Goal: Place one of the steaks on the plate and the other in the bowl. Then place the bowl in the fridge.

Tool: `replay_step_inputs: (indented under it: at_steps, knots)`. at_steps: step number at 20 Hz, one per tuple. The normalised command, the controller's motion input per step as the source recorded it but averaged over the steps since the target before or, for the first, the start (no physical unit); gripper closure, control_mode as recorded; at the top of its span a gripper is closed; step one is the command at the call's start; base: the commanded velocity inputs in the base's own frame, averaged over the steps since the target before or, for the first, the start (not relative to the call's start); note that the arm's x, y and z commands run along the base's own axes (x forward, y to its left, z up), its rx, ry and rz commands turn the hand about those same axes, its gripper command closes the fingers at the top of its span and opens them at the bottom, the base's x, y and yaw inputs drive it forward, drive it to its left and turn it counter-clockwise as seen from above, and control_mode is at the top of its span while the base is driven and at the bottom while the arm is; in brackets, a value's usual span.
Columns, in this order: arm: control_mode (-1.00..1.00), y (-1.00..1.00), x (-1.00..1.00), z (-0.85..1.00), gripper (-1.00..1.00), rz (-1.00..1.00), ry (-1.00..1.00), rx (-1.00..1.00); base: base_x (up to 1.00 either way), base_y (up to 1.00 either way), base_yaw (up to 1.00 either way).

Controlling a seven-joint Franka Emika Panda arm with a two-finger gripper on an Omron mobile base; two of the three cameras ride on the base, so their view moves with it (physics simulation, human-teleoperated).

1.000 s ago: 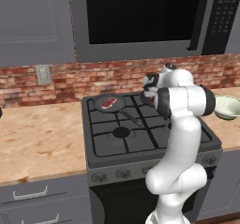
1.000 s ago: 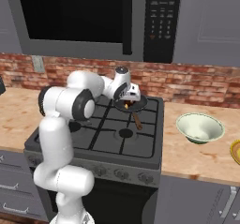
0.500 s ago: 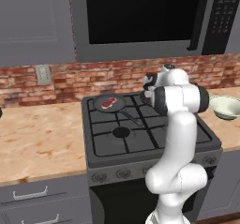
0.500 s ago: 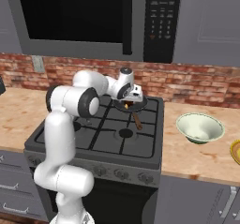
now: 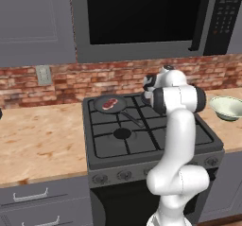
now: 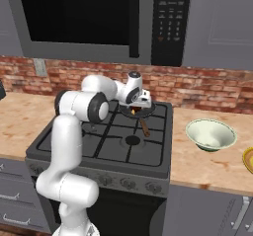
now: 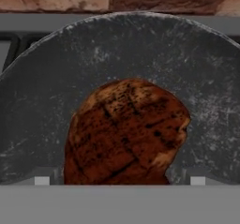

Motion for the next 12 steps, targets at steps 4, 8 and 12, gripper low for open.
replay_step_inputs:
  at_steps: [4,8,12]
  knots:
    - [-1.0,0.0,0.23,-0.27,-1.0,0.0,0.0,0.0,0.0,0.0,0.0]
    - [-1.0,0.0,0.19,-0.42,-1.0,0.0,0.0,0.05,0.0,0.0,0.0]
    - [-1.0,0.0,0.02,-0.71,1.0,0.0,0.0,0.02,0.0,0.0,0.0]
